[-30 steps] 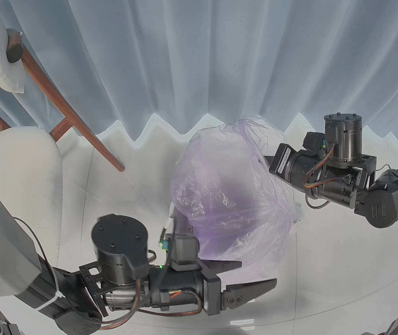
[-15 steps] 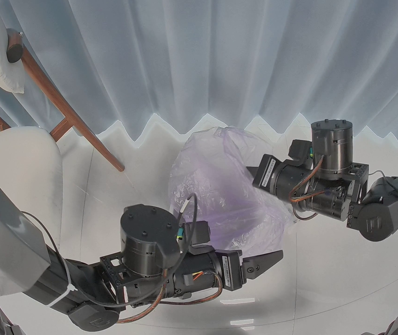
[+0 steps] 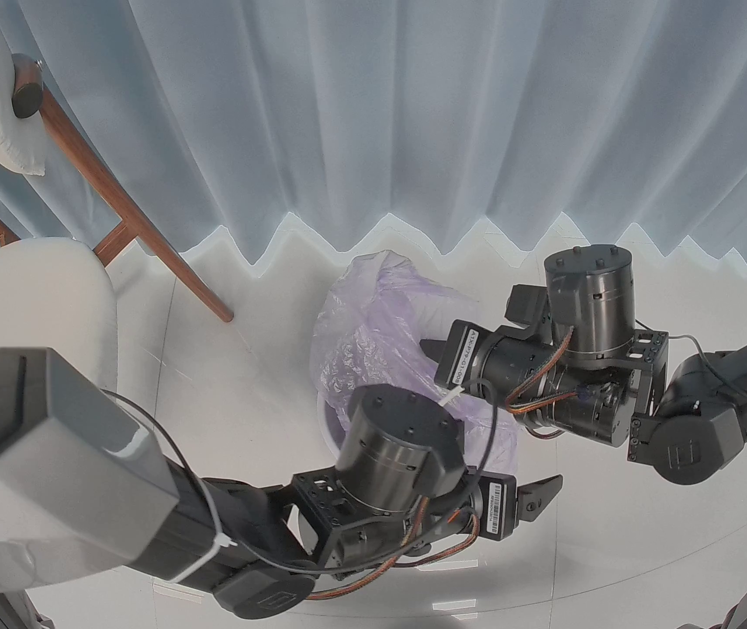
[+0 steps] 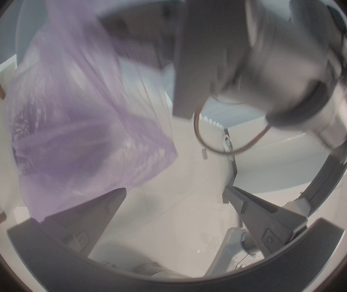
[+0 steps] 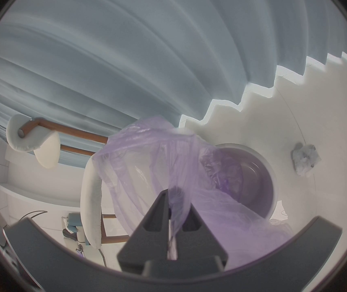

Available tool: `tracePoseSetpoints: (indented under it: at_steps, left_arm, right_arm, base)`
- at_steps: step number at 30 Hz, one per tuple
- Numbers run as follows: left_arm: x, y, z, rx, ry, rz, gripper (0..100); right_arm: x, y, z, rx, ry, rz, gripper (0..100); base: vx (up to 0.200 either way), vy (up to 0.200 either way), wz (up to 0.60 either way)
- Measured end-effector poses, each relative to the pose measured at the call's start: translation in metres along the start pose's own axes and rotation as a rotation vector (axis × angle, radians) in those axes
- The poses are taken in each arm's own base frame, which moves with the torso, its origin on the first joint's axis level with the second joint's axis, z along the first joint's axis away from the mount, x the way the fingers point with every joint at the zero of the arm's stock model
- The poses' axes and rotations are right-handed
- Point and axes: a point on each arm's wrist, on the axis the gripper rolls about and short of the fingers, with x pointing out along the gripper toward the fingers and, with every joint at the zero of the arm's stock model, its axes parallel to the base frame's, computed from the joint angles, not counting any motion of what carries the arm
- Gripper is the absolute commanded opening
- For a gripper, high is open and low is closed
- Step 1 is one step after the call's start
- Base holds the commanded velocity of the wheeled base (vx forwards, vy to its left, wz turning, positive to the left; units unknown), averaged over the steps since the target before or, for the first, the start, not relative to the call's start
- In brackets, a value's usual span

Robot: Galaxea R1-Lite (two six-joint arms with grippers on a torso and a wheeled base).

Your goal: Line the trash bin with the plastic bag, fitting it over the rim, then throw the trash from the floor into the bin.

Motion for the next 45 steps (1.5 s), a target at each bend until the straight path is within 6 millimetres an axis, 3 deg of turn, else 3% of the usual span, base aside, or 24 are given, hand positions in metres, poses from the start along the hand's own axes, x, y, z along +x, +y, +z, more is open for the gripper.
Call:
tracePoseSetpoints:
  at_steps: [11, 17, 30, 31, 37, 45]
  left_arm:
    - [0.024, 0.001, -0.011, 0.066, 0.052, 0.199, 100]
    - [0.037, -0.007, -0.008, 0.090, 0.022, 0.313, 100]
    - [0.056, -0.002, 0.000, 0.089, -0.031, 0.393, 100]
    - [0.056, -0.002, 0.000, 0.088, -0.033, 0.396, 0]
    - [0.057, 0.001, -0.002, 0.080, -0.032, 0.407, 0]
    - [0.056, 0.021, 0.008, 0.057, -0.048, 0.452, 0]
  right_arm:
    - [0.001, 0.013, -0.013, -0.019, 0.015, 0.006, 0]
    - [0.001, 0.014, -0.014, -0.024, 0.008, -0.005, 0]
    - [-0.001, 0.012, -0.014, -0.019, -0.001, -0.022, 0]
    - [-0.001, 0.012, -0.014, -0.017, -0.001, -0.025, 0]
    - [-0.003, 0.011, -0.013, 0.007, -0.008, -0.021, 0]
    - [-0.008, 0.012, -0.011, 0.037, -0.021, -0.017, 0]
  base:
    - [0.000, 0.000, 0.00]
    - [0.000, 0.000, 0.00]
    - [0.000, 0.000, 0.00]
    - [0.000, 0.000, 0.00]
    - [0.000, 0.000, 0.00]
    - [0.000, 0.000, 0.00]
